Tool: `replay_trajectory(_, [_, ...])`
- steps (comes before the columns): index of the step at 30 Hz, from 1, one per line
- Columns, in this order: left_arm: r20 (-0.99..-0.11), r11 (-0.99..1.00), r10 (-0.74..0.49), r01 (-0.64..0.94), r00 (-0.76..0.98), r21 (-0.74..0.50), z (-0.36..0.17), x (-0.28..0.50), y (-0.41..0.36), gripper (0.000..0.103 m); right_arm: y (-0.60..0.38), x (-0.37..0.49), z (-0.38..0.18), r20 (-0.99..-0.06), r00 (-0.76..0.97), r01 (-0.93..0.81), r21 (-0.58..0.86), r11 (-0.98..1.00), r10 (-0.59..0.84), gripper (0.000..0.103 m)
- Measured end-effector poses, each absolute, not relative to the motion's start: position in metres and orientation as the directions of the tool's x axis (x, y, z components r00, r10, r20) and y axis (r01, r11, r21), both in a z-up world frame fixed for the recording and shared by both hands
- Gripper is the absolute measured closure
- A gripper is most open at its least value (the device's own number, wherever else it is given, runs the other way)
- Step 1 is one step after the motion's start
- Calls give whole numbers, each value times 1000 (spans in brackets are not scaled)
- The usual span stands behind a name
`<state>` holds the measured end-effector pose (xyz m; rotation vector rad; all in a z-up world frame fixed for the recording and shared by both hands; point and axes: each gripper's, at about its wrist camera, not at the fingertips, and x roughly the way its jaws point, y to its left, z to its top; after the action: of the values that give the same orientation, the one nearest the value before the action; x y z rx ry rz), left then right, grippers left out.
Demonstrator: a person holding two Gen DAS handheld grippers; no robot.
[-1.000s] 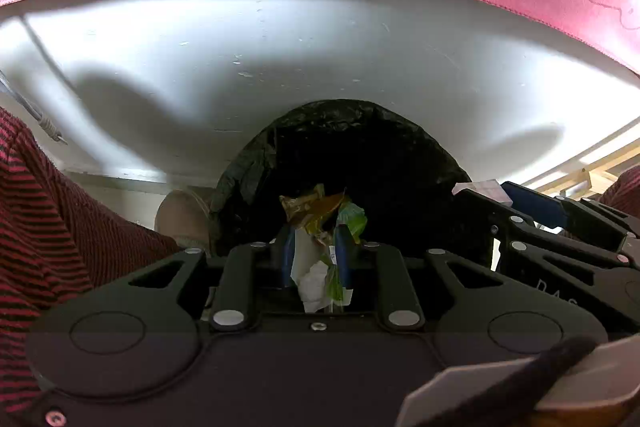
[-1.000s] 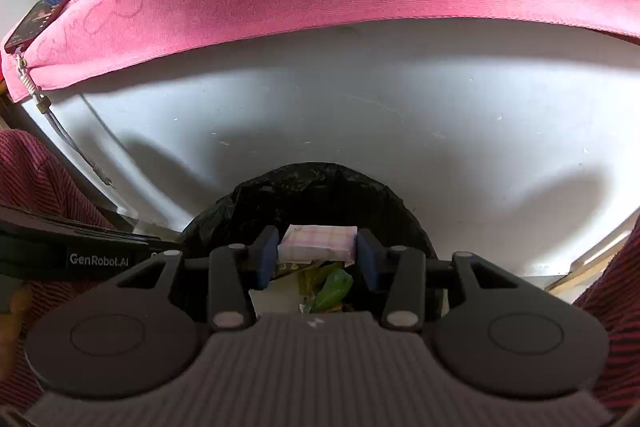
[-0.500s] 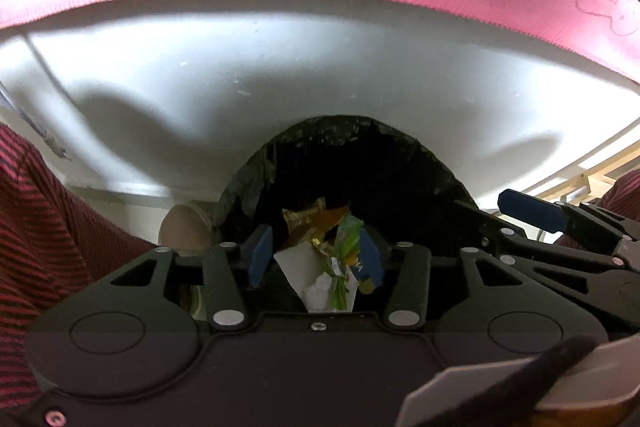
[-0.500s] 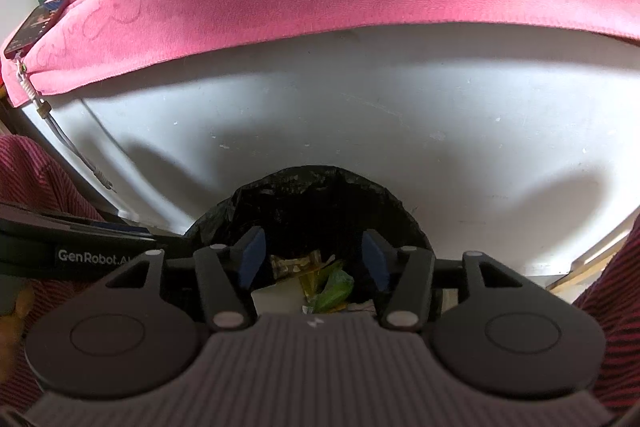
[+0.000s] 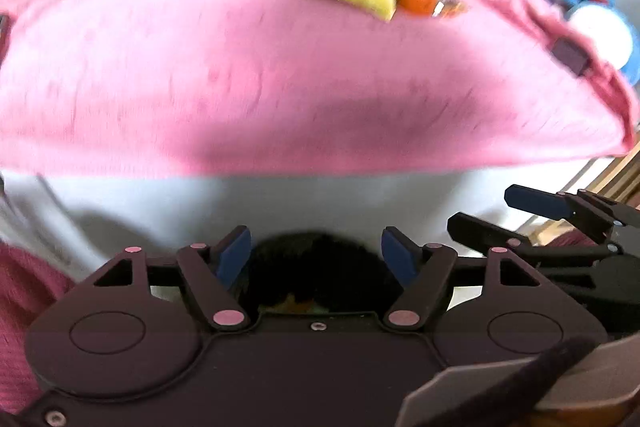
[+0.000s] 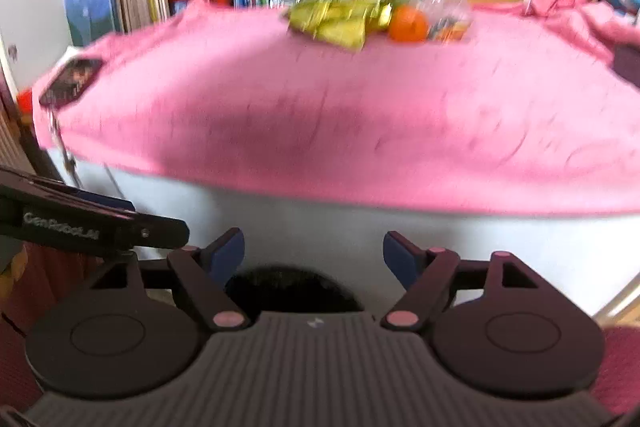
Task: Collect trash
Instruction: 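Raise both empty tools back over the towel, then move the left tool to the gold foil chip bag and close on it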
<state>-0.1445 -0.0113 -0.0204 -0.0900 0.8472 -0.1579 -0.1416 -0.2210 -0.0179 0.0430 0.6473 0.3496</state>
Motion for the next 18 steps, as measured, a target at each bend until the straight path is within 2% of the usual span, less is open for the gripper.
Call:
replay_trajectory(2, [-702,981,-191,120,686,-150,-6,-143,-11,27,-227,-140,-5,-548,771,-300,139,944,326,17])
replay_trajectory(10, [-569,984,-165,92,806,-156,33,-108,-5,23,-236,-105,18,-425,887,-184,29,983,178,16])
replay_trajectory(18, [-529,942,-199,12,825,-336,34,-21,2,23,-235,-34,17,-414,898,-152,27,988,149,18])
